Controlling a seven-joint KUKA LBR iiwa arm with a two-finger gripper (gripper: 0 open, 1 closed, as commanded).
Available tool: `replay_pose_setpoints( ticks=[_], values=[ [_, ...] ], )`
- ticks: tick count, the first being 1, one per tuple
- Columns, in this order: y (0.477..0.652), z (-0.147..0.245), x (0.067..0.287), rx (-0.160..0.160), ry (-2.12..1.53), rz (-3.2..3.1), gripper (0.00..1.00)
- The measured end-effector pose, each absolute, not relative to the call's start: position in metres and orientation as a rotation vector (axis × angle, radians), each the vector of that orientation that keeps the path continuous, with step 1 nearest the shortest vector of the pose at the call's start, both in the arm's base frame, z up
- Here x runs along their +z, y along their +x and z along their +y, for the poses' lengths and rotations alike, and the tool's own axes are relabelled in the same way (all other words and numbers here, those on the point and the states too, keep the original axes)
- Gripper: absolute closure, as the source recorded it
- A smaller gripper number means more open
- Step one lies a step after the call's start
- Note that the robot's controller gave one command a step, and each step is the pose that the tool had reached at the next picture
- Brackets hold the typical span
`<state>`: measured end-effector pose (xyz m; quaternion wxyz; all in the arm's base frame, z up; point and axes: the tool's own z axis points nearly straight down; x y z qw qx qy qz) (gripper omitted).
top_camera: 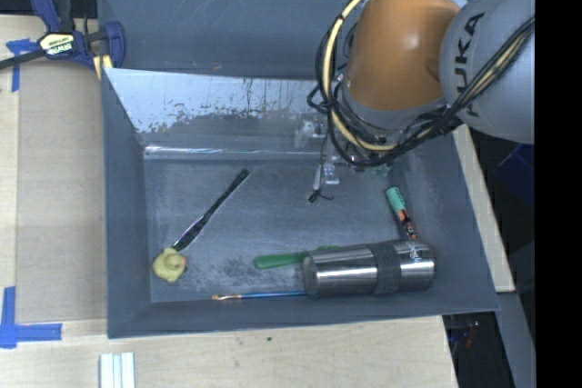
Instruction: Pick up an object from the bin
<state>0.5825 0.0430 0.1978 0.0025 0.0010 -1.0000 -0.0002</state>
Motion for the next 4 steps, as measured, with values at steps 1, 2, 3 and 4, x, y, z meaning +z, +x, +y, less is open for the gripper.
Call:
replay_pose_setpoints(
  ticks=[1, 2, 3, 4],
  values=[
    [0.584, 0.043, 0.203, -0.001, 0.001, -3.145, 0.0],
    [0.599, 0.117, 0.076, -0.001, 0.237, -3.139, 0.0],
    [0.597, 0.147, 0.135, 0.003, 0.454, -3.133, 0.0],
    [0.586, 0.164, 0.099, -0.001, 0.606, -3.083, 0.0]
  ],
)
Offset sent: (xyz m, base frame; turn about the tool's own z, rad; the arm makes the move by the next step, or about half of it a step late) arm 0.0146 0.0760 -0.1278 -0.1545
